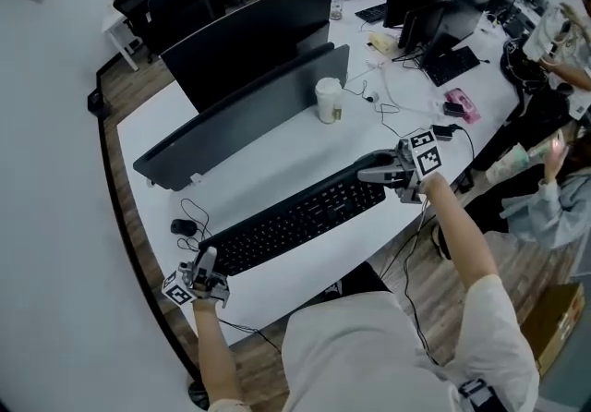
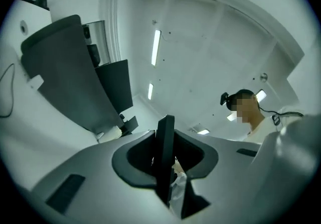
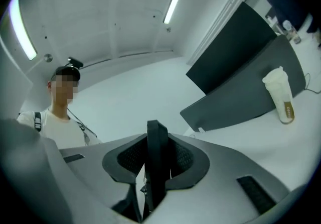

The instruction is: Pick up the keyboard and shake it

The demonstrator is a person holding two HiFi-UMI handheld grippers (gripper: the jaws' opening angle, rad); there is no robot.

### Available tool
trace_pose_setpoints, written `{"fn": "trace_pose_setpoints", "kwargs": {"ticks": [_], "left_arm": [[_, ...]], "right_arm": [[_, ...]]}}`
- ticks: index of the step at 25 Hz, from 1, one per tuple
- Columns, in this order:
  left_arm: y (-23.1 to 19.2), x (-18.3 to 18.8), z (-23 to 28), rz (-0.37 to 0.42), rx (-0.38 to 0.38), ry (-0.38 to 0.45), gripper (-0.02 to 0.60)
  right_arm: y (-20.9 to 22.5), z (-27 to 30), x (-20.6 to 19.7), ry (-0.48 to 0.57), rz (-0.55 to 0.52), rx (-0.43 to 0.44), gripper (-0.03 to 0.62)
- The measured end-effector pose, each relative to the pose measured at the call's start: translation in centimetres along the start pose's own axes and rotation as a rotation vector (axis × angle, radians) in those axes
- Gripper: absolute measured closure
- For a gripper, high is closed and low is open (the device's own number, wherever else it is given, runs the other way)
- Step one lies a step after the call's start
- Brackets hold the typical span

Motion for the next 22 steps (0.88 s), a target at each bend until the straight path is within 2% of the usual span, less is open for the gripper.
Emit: {"fn": "trace_pose_setpoints", "kwargs": {"ticks": [3,5,7,11,15,18,22], "left_arm": [[-1.0,-1.2,-2.4,-0.047,0.077,0.029,0.468],[-1.1,-2.1,-1.9,-0.099,0.114,0.056,0.469],[-1.3,-2.9,-1.7,-0.16,0.185,0.074,0.472],[-2.8,-5.3,-4.3,-0.315,0.35,0.058,0.471],[-4.3,-8.0,-7.1,-0.478,0.5,0.015,0.469],[-5.0,-9.3,-7.8,-0.547,0.548,-0.001,0.469],[-6.0,-10.2,-7.6,-0.584,0.552,-0.014,0.469]], "right_arm": [[1.0,0.7,-1.2,0.021,0.119,-0.039,0.468],[1.8,0.9,-2.3,0.042,0.184,-0.079,0.466],[2.8,1.4,-4.2,0.029,0.262,-0.116,0.464],[4.9,1.8,-9.7,-0.03,0.474,-0.177,0.461],[7.1,1.2,-16.1,-0.096,0.658,-0.291,0.454],[7.3,0.5,-18.8,-0.104,0.732,-0.323,0.45],[7.6,-0.4,-19.8,-0.108,0.753,-0.375,0.444]]}}
Point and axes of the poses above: the fingertips, and each gripper's own axes: z forward along the fingers, y to its right, x out of its top, the point moved 7 cm from there along -z, backward along the fingers, and after that the axes turned 15 degrees about -x, right-handed, at the moved point
